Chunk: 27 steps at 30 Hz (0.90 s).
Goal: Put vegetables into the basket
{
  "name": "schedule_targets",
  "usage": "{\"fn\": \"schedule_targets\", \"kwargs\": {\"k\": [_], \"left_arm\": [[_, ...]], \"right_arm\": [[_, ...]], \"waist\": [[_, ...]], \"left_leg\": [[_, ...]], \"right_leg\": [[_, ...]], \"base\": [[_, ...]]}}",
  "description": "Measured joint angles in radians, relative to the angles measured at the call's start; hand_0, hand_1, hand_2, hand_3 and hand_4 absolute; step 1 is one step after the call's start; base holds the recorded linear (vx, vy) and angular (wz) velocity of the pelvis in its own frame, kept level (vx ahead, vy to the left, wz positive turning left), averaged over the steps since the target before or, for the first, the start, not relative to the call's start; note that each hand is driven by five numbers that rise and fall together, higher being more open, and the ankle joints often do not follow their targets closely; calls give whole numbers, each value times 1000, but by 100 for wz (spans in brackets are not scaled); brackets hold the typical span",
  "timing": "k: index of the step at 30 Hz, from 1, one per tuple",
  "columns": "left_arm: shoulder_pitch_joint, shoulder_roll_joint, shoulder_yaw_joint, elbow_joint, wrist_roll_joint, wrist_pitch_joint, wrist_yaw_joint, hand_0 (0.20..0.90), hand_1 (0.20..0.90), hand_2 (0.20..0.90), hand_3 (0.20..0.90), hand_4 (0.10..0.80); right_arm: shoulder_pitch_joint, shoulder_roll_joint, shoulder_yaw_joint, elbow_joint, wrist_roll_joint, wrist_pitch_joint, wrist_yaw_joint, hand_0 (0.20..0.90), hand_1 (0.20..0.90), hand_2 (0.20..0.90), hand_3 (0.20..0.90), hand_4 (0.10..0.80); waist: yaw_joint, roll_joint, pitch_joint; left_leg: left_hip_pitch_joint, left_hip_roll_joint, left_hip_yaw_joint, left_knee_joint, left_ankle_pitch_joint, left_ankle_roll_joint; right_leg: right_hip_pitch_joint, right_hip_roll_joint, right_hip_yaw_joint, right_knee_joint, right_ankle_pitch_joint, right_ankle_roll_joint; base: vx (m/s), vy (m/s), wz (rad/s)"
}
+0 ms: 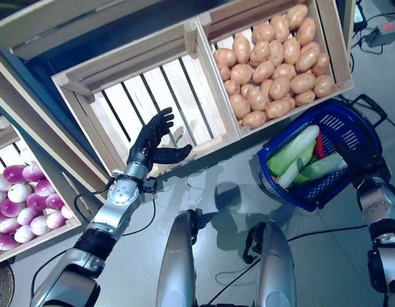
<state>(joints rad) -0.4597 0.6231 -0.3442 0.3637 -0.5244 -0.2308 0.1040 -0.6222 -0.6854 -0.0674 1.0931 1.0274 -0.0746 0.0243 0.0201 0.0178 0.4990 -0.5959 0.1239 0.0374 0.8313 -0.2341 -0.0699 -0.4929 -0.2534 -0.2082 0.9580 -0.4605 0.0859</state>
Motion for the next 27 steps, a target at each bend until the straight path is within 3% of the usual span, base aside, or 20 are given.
{"fn": "schedule_targets", "kwargs": {"k": [2,3,7,9,12,17,21,27], "left_arm": [[27,-2,17,0,0,0,-11,900,900,900,900,800],[49,-4,20,0,0,0,-15,900,900,900,900,800],[109,-43,65,1,8,1,-41,900,900,900,900,800],[162,-82,89,1,38,2,-51,900,900,900,900,800],[274,-114,116,15,106,1,-56,900,900,900,900,800],[435,-157,132,88,147,-2,-58,900,900,900,900,800],[501,-218,132,174,148,-3,-69,900,900,900,900,800],[545,-265,72,259,167,-45,-78,900,900,900,900,800]], "right_arm": [[38,50,1,-19,-4,-1,0,900,900,900,900,800],[74,80,8,-48,-7,0,2,900,900,900,900,800],[216,182,45,-207,-48,-12,24,900,900,900,900,800],[301,243,57,-265,-48,-14,42,900,900,900,900,800],[429,357,97,-328,-38,-22,83,900,900,900,900,800],[600,511,218,-428,-34,-22,127,900,900,900,900,800],[662,566,262,-439,9,2,133,900,900,900,900,800],[739,584,276,-425,130,62,133,900,900,900,900,800]], "waist": [[1,-25,-20],[1,-34,-68],[0,-52,-138],[-2,-59,-202],[-4,-72,-299],[-26,-71,-382],[-56,-60,-411],[-65,-50,-442]], "left_leg": [[102,3,17,-104,21,-3],[116,7,26,-140,28,-3],[264,17,55,-284,52,-4],[331,15,72,-362,63,1],[447,10,105,-505,98,1],[580,-10,150,-682,145,4],[658,-30,176,-831,208,11],[716,-40,219,-909,239,11]], "right_leg": [[92,19,0,-106,28,6],[105,29,1,-148,42,10],[255,63,-1,-335,99,23],[328,77,5,-444,130,38],[444,100,13,-624,198,40],[544,105,40,-798,271,45],[580,104,44,-895,325,61],[602,104,69,-942,342,80]], "base": [[180,6,-8],[156,24,-18],[139,31,-14],[191,53,-11],[107,54,-18],[70,59,-24],[11,35,-21],[20,21,-20]]}}
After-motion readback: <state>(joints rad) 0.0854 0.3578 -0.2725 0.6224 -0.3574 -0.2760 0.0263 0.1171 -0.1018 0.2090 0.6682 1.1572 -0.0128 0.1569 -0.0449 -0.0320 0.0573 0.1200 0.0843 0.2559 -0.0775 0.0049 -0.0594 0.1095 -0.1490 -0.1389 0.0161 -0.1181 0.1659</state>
